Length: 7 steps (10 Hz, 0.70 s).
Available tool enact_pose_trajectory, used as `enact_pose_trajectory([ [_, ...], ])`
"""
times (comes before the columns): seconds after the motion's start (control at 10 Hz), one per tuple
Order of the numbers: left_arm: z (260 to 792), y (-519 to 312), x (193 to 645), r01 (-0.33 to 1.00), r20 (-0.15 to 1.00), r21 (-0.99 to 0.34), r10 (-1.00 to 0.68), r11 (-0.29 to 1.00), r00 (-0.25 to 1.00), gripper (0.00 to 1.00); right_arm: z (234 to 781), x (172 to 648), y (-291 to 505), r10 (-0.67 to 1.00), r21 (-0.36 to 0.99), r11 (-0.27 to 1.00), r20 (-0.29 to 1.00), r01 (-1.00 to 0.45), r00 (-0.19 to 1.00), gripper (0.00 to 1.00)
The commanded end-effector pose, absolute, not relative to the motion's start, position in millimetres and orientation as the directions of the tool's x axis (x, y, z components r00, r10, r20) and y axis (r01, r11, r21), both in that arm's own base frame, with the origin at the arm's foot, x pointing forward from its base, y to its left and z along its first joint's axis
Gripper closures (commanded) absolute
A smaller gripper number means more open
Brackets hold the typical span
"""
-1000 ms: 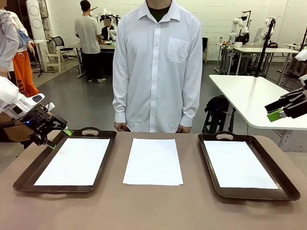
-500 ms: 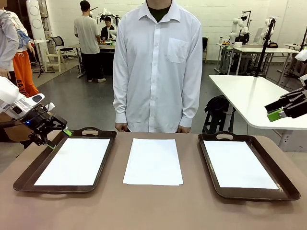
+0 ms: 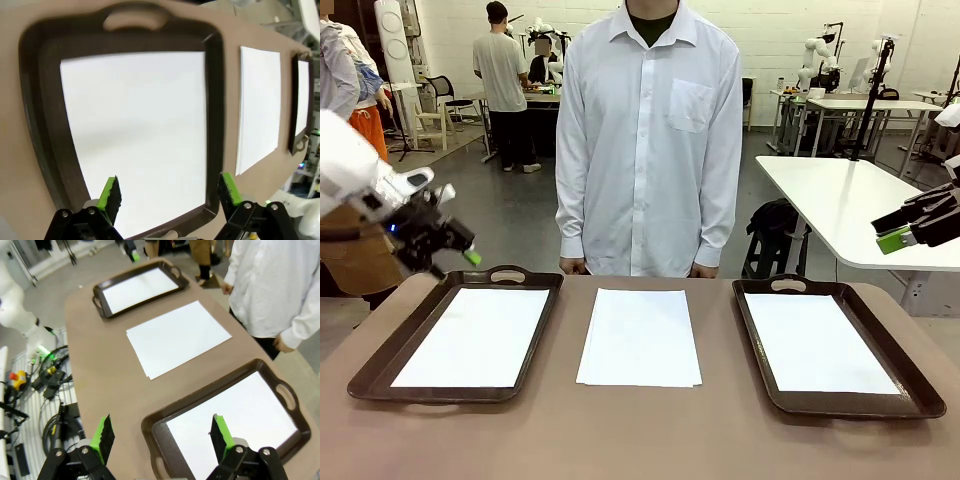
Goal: Sort the A4 documents.
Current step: Receive the A4 Paper.
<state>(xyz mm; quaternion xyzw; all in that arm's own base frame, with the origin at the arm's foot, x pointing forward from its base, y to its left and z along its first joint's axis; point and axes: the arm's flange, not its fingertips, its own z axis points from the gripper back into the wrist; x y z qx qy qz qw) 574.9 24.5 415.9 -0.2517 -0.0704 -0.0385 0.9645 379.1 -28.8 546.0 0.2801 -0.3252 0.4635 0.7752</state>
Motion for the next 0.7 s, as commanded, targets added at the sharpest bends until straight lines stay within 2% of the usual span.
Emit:
enact_pose_trajectory([
  [0.0, 468, 20, 552, 0.291, 0.403, -0.406, -0.116, 0.866, 0.908, 0.0, 544, 379, -28, 0.539, 0.136, 0.411, 0.761, -0.901, 0.361, 0.0],
  [0.2, 504, 22, 518, 0.52, 0.512, -0.467, -0.261, 0.715, 0.818, 0.0, 544, 379, -28, 0.539, 0.136, 0.411, 0.761, -0.901, 0.361, 0.0],
  [0.3, 516, 28, 505, 0.598, 0.541, -0.446, -0.332, 0.666, 0.773, 0.0, 544, 379, -28, 0.539, 0.136, 0.411, 0.761, -0.901, 0.361, 0.0],
  [0.5, 547, 37, 470, 0.717, 0.706, -0.342, -0.338, 0.607, 0.623, 0.0, 544, 379, -28, 0.539, 0.136, 0.411, 0.761, -0.901, 0.361, 0.0],
  [0.6, 562, 36, 448, 0.769, 0.726, -0.234, -0.419, 0.595, 0.546, 0.0, 544, 379, -28, 0.539, 0.136, 0.411, 0.761, -0.901, 0.361, 0.0],
])
